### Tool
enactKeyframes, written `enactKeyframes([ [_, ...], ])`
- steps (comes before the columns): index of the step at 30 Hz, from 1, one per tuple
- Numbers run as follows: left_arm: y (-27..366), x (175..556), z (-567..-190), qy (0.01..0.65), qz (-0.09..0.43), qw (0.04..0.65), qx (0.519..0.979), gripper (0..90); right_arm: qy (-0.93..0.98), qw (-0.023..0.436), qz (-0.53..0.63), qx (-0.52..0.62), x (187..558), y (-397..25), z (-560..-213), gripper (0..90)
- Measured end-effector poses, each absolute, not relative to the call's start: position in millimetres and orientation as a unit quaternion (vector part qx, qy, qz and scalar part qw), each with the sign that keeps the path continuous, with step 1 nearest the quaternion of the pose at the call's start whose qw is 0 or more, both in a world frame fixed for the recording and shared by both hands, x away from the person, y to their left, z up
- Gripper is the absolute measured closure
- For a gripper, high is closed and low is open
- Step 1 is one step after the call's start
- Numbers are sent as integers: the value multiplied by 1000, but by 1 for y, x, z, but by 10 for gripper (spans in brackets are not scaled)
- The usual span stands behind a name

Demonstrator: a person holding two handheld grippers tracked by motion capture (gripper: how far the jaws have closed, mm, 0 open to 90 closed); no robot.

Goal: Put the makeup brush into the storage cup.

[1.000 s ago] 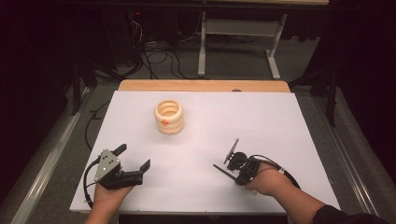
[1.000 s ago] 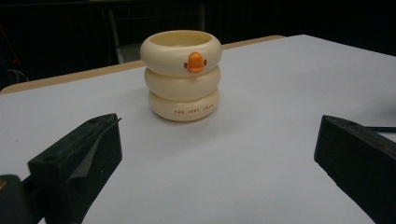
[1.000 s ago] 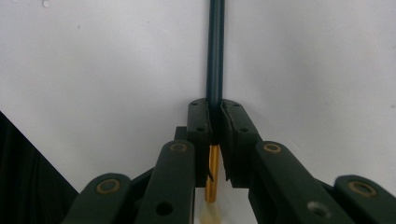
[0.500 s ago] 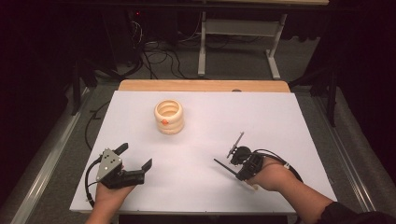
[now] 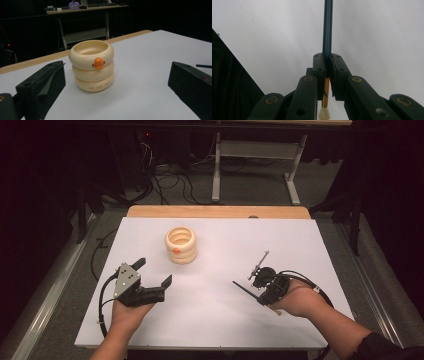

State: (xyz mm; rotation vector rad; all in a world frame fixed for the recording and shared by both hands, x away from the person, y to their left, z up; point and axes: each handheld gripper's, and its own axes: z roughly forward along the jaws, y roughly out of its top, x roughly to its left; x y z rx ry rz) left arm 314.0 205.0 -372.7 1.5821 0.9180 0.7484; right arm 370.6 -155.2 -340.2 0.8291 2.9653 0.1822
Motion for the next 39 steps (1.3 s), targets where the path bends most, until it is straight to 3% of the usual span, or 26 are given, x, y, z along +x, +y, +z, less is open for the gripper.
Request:
enactKeyframes([
  [7,201,319,-380,383,318,557,665,20,963,29,55,261,373,-146,-331,861],
  [20,190,312,-394,343,363,506,703,25,973,14,53,226,370,-125,-323,860],
  [39,183,309,-403,319,365,489,725,31,982,14,32,185,356,-100,-311,860],
])
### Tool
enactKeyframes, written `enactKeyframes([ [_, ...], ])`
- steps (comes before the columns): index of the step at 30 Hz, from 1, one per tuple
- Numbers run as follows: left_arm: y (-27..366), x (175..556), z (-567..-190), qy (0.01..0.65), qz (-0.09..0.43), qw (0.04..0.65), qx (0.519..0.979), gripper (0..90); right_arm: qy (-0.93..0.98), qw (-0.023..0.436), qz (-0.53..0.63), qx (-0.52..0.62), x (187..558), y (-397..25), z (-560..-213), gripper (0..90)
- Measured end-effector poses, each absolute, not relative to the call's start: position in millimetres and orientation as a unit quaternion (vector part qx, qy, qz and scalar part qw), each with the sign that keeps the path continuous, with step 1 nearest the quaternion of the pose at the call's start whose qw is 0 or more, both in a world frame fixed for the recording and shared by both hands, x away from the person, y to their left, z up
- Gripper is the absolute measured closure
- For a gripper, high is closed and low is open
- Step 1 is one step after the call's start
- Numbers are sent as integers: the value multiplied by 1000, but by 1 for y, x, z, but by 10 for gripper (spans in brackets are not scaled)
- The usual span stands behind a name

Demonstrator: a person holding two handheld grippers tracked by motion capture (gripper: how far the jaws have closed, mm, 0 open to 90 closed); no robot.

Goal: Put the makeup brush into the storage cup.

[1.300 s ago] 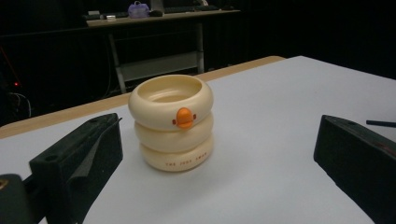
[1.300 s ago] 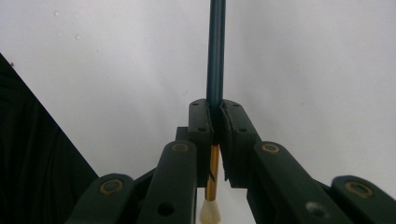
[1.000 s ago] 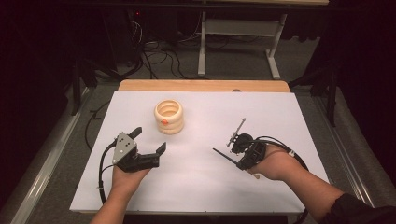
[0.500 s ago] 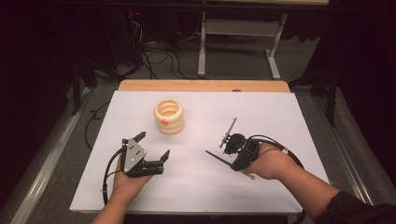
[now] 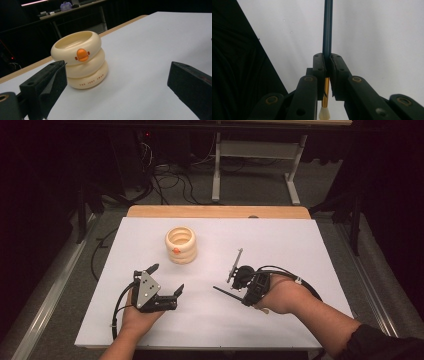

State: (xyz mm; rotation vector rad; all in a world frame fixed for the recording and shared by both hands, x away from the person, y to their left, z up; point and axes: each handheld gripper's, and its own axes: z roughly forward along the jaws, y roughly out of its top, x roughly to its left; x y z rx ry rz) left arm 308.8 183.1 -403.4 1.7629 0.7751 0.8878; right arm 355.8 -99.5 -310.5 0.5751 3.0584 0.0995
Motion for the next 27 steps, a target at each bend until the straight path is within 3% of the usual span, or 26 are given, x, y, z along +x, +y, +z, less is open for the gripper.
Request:
enactKeyframes([
  [27,146,298,-415,235,438,420,760,48,986,18,18,164,351,-74,-300,860],
])
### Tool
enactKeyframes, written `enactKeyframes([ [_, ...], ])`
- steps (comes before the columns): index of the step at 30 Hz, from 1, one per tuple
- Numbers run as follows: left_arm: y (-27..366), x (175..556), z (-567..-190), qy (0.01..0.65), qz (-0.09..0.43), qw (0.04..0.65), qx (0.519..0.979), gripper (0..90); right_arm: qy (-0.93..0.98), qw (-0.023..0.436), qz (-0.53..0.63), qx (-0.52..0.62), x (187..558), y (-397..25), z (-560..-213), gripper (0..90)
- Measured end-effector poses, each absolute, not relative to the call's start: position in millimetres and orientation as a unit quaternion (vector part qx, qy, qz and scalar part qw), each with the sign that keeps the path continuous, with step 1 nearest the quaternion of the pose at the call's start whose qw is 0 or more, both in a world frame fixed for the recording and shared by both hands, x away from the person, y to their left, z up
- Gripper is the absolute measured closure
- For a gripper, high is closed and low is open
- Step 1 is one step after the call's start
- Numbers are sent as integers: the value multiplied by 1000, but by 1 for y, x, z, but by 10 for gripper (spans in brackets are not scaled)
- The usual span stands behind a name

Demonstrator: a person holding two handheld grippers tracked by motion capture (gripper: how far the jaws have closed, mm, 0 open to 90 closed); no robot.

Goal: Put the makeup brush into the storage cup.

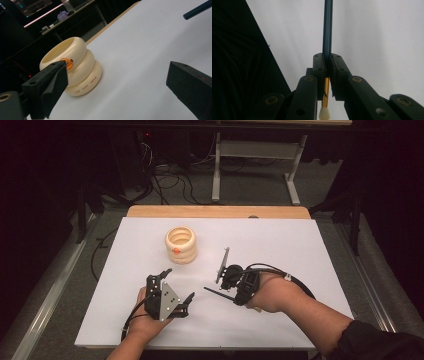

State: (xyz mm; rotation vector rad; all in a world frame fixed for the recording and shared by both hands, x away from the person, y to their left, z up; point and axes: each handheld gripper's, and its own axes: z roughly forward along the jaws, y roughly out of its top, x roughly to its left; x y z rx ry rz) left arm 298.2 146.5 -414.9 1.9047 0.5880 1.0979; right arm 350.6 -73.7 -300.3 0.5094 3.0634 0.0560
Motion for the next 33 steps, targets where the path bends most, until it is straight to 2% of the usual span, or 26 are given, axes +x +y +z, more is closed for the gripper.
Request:
enactKeyframes([
  [33,122,286,-426,160,504,336,780,125,989,12,-2,146,352,-53,-313,860],
])
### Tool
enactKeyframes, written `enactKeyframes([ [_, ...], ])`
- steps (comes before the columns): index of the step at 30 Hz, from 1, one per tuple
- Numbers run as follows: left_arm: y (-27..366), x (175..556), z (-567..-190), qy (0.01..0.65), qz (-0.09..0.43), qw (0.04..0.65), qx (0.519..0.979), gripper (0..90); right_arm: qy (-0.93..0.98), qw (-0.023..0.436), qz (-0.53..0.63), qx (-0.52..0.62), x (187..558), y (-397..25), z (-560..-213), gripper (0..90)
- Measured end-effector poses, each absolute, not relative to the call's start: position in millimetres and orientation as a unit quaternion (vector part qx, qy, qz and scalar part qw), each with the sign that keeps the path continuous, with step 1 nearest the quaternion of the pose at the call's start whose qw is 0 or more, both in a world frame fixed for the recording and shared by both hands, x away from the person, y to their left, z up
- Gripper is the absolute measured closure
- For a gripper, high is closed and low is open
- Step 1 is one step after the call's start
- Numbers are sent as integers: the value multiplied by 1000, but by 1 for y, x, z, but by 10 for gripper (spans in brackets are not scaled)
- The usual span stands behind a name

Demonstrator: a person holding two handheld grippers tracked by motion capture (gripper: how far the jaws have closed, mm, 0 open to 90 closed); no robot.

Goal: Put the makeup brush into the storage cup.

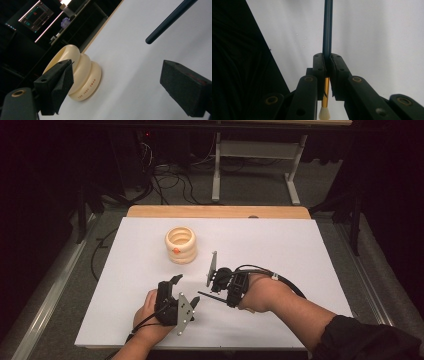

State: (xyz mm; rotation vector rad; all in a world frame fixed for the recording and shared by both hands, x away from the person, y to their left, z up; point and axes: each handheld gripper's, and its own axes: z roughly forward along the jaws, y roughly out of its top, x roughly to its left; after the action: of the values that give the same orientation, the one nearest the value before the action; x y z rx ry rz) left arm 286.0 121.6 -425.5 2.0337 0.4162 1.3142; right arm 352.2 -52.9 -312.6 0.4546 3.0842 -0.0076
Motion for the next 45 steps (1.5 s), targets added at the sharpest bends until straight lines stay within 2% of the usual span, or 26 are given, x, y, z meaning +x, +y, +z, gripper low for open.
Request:
enactKeyframes([
  [25,120,283,-427,131,535,300,779,199,990,10,-22,139,351,-44,-317,860],
  [37,118,279,-429,100,557,293,770,339,990,10,-28,138,351,-41,-316,859],
  [45,116,278,-432,88,559,294,771,391,991,9,-31,133,351,-38,-317,859],
])
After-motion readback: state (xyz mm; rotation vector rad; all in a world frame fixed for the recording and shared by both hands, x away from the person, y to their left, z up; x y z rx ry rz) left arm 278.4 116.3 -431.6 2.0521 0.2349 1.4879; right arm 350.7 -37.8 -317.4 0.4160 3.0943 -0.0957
